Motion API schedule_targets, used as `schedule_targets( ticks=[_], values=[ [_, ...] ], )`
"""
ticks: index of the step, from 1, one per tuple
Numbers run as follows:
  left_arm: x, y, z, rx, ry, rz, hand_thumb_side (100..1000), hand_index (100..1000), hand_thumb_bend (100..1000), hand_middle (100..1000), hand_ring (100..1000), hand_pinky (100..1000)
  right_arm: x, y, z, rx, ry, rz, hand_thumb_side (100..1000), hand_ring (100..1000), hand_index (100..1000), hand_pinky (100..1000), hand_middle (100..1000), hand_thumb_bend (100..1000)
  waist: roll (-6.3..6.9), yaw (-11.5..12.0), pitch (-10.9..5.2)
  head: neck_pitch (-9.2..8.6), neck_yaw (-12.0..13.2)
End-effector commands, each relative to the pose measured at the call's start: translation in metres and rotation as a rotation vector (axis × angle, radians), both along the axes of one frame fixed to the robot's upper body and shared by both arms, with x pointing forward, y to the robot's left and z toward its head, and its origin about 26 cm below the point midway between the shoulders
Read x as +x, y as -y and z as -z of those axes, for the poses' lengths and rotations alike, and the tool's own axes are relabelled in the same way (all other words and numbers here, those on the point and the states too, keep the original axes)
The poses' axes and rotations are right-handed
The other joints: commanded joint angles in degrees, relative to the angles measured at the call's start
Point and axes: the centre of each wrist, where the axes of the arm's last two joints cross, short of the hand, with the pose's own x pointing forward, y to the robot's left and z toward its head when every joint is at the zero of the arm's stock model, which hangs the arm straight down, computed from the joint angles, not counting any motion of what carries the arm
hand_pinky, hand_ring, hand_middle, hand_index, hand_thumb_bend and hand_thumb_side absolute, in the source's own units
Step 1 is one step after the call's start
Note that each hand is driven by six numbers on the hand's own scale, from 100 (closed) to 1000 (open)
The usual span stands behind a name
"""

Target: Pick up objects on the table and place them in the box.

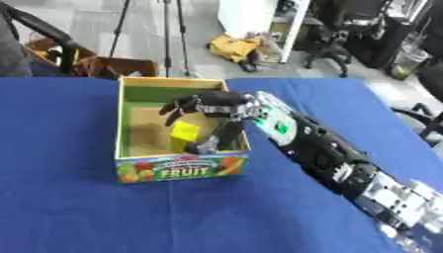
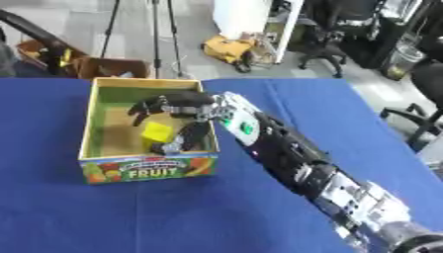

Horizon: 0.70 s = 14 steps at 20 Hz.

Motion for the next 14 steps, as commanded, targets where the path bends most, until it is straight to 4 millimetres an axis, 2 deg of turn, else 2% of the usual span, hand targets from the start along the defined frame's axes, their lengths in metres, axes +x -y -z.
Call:
schedule_targets(
  ticks=[1,5,9,12,13,14],
  values=[
    [-0.001,-0.006,-0.005,0.009,0.018,-0.020,990,684,409,560,658,595,-0.004,-0.005,-0.021,-0.008,0.054,-0.076,621,984,837,896,933,211,0.55,-1.2,-1.89,0.87,0.7],
    [-0.003,-0.014,0.003,0.011,-0.010,-0.064,987,683,406,559,660,593,-0.012,-0.009,-0.030,0.194,0.041,-0.115,636,1000,803,900,935,102,1.31,-4.6,-3.70,2.64,2.4],
    [-0.005,-0.024,0.010,0.007,-0.032,-0.122,984,683,405,558,664,592,-0.030,-0.008,-0.048,0.427,-0.005,-0.149,659,1000,791,902,935,100,1.97,-9.1,-5.30,3.44,4.7],
    [-0.007,-0.029,0.014,0.009,-0.040,-0.155,982,682,404,558,665,592,-0.044,0.002,-0.056,0.569,-0.049,-0.135,737,1000,785,903,934,100,2.44,-12.1,-6.15,3.65,5.9],
    [-0.007,-0.031,0.015,0.009,-0.042,-0.163,982,682,404,558,665,592,-0.049,0.006,-0.056,0.615,-0.065,-0.123,737,1000,785,903,934,100,2.58,-12.9,-6.33,3.69,6.2],
    [-0.008,-0.032,0.016,0.010,-0.043,-0.172,983,681,402,558,665,591,-0.052,0.011,-0.054,0.667,-0.085,-0.107,814,1000,773,896,931,100,2.72,-13.8,-6.47,3.74,6.4]
  ],
)
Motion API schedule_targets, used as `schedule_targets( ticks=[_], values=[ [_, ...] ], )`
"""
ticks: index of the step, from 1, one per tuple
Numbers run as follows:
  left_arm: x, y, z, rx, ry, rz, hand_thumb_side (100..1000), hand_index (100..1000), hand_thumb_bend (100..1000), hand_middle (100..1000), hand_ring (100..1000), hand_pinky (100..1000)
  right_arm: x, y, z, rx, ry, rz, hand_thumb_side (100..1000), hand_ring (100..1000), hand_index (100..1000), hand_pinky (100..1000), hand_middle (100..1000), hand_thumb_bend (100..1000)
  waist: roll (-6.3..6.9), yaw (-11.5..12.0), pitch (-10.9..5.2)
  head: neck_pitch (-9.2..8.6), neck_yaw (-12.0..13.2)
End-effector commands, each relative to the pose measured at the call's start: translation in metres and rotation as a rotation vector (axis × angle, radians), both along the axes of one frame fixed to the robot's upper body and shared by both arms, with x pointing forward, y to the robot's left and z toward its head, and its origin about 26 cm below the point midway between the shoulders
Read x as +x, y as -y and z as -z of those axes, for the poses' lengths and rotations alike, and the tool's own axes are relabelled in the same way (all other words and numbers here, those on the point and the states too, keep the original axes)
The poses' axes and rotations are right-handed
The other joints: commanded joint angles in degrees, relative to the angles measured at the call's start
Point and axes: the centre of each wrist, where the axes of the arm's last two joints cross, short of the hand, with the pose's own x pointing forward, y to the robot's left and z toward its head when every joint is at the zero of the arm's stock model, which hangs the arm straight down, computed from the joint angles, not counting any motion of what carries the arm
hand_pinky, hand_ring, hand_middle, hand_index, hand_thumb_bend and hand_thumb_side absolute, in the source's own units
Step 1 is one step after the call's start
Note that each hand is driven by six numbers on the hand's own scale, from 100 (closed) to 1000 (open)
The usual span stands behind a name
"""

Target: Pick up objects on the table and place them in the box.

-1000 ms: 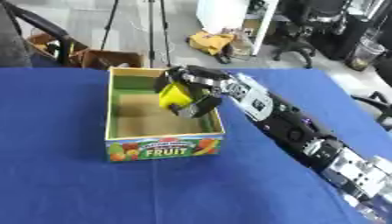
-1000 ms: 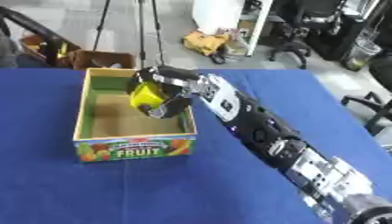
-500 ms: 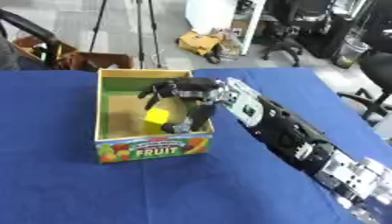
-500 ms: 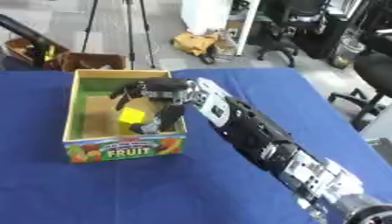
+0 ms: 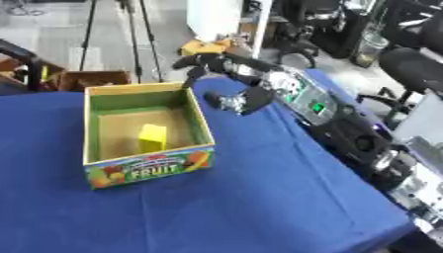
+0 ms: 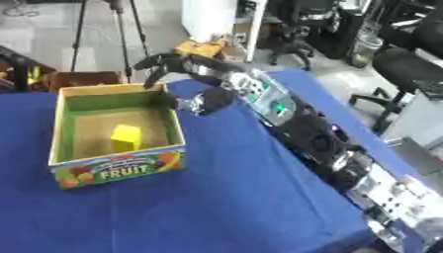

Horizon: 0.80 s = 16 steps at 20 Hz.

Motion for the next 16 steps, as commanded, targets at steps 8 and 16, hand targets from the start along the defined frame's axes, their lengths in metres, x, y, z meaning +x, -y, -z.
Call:
schedule_targets(
  ticks=[8,16],
  values=[
    [-0.005,-0.025,0.002,0.016,0.001,-0.132,982,678,391,553,663,590,-0.050,0.016,-0.003,0.378,-0.141,0.027,834,968,731,836,873,100,1.45,-7.9,-1.63,1.41,3.6],
    [-0.005,-0.038,0.001,0.013,0.007,-0.240,975,666,363,540,652,582,-0.080,-0.023,0.024,0.483,-0.192,-0.019,862,929,697,790,826,100,3.00,-11.8,-2.15,3.46,7.0]
  ],
)
